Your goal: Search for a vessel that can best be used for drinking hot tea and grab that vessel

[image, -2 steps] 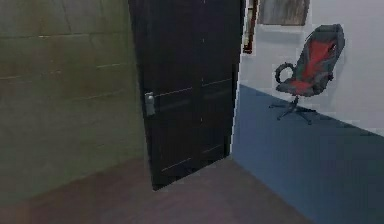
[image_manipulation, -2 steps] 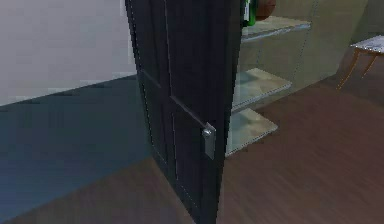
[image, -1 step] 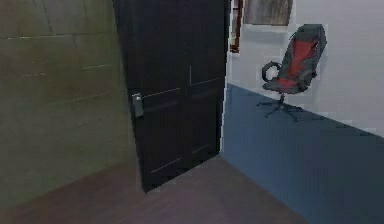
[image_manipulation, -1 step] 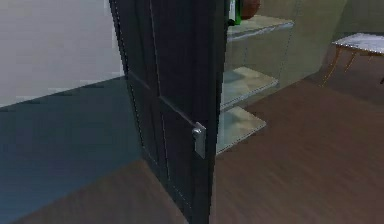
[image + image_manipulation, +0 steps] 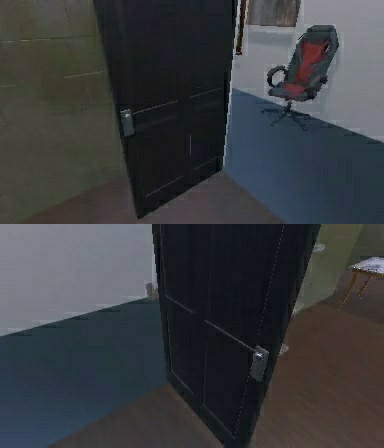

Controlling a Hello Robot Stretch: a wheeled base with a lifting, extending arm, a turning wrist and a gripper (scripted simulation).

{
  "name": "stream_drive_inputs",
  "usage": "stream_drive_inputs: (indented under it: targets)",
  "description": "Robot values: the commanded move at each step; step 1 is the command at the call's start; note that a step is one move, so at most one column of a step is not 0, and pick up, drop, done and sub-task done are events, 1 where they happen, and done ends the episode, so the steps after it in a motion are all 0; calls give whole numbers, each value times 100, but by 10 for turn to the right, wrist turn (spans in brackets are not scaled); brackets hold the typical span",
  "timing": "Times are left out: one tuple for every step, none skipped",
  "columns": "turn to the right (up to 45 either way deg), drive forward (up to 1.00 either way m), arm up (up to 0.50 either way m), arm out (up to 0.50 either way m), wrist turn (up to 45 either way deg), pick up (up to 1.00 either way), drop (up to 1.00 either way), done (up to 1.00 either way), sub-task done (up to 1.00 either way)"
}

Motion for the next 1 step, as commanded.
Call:
stream_drive_inputs:
  targets:
    - [390, 0, 0, 0, 0, 0, 0, 0, 0]
